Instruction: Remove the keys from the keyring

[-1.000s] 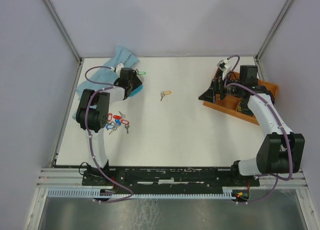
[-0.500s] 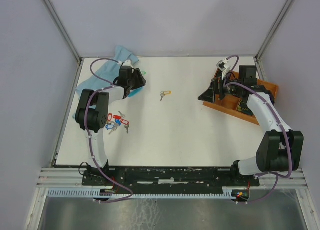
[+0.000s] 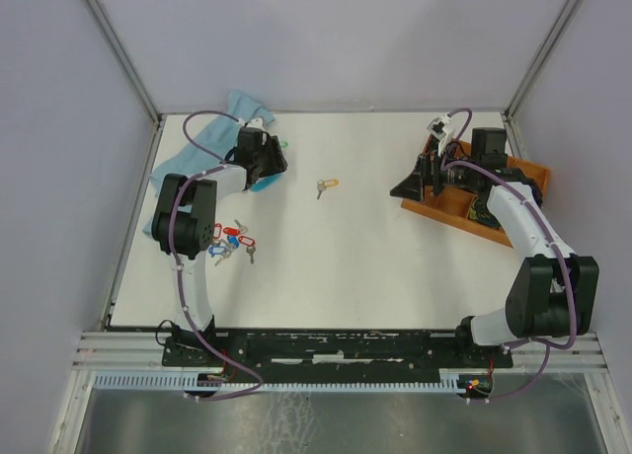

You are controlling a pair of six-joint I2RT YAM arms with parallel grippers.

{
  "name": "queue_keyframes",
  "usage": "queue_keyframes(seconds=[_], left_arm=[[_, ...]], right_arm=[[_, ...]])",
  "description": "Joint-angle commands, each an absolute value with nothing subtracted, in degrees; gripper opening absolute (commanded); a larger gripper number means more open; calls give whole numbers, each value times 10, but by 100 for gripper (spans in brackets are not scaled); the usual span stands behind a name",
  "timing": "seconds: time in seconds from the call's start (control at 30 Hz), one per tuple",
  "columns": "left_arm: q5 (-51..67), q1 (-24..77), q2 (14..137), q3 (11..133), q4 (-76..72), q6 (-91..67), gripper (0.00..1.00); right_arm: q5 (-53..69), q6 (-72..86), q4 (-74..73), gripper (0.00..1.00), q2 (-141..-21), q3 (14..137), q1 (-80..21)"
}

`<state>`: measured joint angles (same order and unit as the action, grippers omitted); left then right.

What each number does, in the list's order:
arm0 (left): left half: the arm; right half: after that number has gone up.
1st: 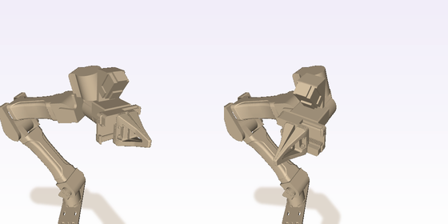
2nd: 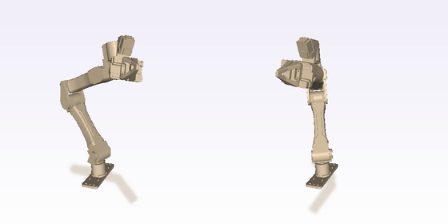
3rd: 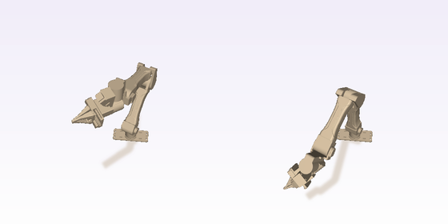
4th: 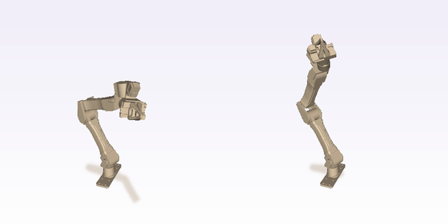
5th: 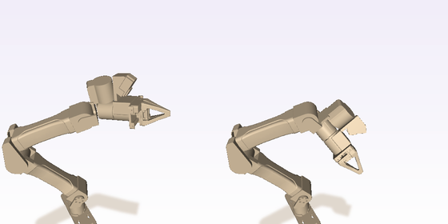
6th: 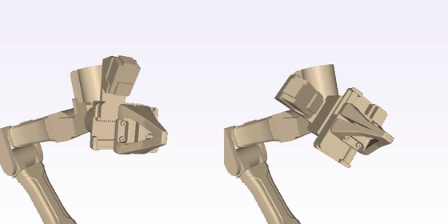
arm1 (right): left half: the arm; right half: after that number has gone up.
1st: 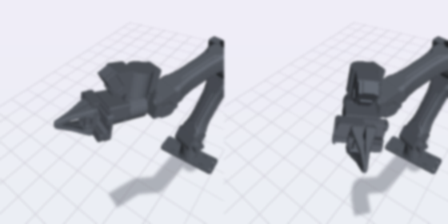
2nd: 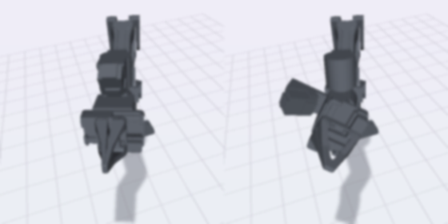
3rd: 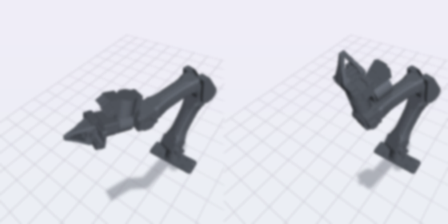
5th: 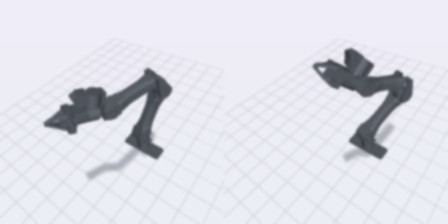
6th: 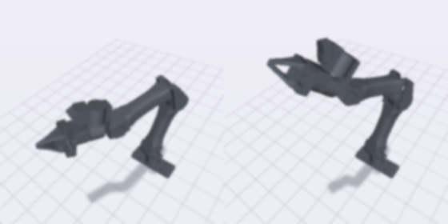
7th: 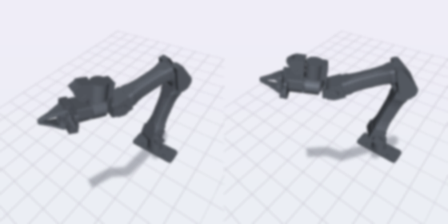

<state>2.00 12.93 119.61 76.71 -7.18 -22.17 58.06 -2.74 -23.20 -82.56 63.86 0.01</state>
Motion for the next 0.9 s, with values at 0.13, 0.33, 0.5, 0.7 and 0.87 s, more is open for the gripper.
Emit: queue_keyframes(seconds=[0.13, 0.33, 0.5, 0.7, 0.87], left_arm=[[6, 129, 1215, 821, -17, -175, 60], [36, 130, 1215, 834, 24, -166, 55], [94, 132, 1215, 835, 60, -161, 53], [127, 135, 1199, 827, 111, -141, 53], [121, 160, 1172, 836, 162, -108, 55]], right_arm=[[605, -19, -208, 100, -820, 647, 0], [614, -7, -200, 100, -813, 647, 0], [625, 0, -196, 100, -805, 645, 0], [635, 2, -195, 100, -786, 645, 0], [645, 6, -193, 100, -770, 644, 0]])
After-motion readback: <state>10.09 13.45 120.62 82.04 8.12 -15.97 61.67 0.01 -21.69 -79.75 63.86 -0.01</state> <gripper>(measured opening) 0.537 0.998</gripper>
